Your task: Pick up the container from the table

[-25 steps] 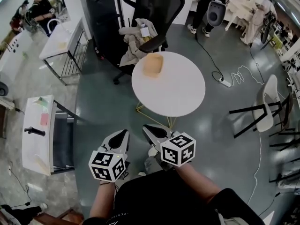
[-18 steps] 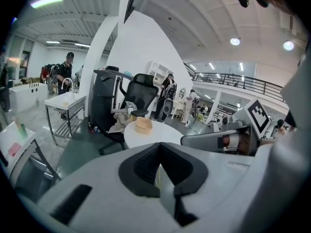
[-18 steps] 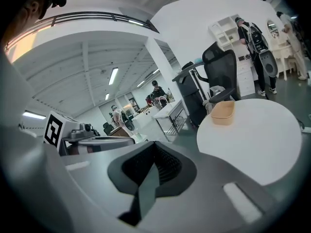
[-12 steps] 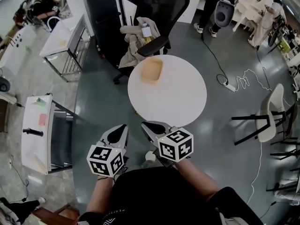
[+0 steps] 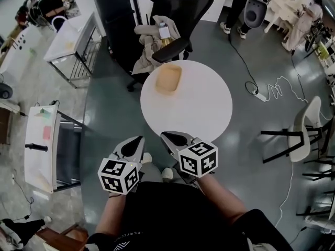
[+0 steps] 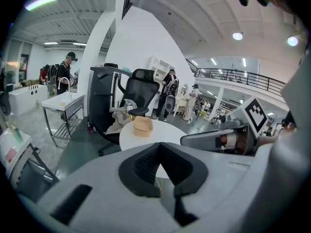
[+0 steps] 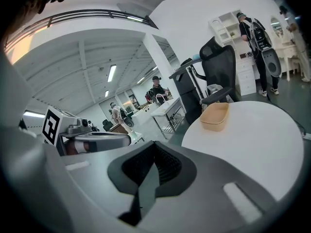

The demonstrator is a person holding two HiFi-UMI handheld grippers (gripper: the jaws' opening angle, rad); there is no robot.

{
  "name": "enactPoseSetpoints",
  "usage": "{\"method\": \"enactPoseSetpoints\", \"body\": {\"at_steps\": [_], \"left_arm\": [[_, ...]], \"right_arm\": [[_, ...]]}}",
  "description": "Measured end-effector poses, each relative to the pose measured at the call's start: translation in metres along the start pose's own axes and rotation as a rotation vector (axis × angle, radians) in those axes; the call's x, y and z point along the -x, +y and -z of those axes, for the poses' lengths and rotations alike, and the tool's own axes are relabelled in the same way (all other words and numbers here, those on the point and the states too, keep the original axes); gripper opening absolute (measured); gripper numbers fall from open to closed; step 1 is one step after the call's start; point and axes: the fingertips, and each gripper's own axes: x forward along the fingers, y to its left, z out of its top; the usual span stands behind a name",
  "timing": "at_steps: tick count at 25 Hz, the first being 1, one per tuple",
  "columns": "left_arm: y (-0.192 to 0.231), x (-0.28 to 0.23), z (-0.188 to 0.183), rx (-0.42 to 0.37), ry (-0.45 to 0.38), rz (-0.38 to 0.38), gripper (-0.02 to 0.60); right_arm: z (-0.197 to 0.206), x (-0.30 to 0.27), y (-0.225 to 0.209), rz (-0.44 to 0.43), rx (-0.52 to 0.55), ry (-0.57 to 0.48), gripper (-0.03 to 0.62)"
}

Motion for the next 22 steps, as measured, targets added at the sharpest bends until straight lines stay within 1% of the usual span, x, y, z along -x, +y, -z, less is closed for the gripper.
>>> {"method": "enactPoseSetpoints", "body": {"at_steps": [3, 8, 16, 22], "left_arm": [[0.005, -0.009, -0.002, -0.003, 0.014, 0.002, 0.002], [0.016, -0.030, -0.016, -0.009, 0.008, 0.021, 0.001], [0.049, -0.068, -0.042, -0.008, 0.013, 0.045, 0.002], [0.079, -0.102, -0.061, -0.003, 0.044, 0.068, 0.002]], "right_arm": [[-0.002, -0.004, -0.008, 0.001, -0.009, 0.001, 0.002], [-0.014, -0.014, -0.030, 0.027, -0.024, -0.011, 0.002], [-0.041, -0.047, -0.061, 0.067, -0.021, -0.002, 0.003], [-0.062, -0.083, -0.090, 0.111, 0.026, 0.038, 0.009]]}}
